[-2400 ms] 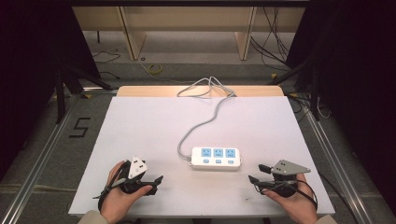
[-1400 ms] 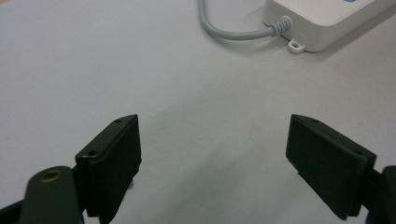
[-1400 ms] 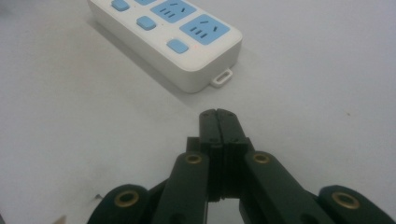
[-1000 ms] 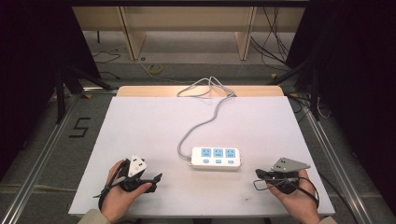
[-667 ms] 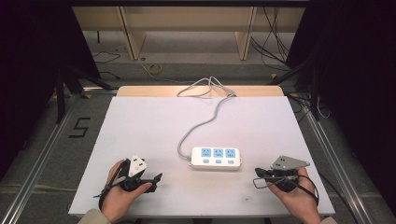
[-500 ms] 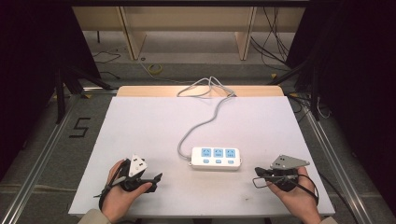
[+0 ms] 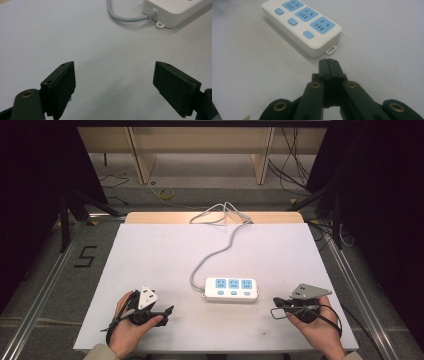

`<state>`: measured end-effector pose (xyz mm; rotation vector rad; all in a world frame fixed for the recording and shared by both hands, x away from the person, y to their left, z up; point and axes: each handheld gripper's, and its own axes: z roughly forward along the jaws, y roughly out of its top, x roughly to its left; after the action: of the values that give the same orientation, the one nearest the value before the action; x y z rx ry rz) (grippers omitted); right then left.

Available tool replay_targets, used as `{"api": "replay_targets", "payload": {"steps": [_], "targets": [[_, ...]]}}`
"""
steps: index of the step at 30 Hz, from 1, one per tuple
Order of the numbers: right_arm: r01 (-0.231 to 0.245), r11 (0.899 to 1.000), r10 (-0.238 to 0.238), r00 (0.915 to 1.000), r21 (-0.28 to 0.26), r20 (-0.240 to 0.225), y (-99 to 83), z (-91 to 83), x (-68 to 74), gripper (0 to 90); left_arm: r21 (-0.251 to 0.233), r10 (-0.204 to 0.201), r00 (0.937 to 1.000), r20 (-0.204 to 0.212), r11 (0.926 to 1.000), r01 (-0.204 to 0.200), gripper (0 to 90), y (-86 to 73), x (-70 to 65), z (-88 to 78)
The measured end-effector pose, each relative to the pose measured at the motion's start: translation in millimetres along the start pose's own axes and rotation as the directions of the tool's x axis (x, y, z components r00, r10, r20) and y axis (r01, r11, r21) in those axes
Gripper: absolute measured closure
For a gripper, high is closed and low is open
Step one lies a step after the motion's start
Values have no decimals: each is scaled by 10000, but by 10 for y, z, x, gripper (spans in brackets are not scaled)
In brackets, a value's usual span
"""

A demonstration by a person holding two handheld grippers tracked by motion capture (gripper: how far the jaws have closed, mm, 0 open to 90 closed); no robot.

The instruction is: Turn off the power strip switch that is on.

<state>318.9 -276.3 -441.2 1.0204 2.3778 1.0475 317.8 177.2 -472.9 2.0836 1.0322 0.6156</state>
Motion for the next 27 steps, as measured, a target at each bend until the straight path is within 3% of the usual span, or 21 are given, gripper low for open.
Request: {"api": "replay_targets", "payload": {"steps": [27], "targets": [[-2, 9987, 3, 10000, 506, -12, 143, 16, -21, 900, 42, 72, 10000, -67, 10000, -72, 184, 0, -5, 5]]}}
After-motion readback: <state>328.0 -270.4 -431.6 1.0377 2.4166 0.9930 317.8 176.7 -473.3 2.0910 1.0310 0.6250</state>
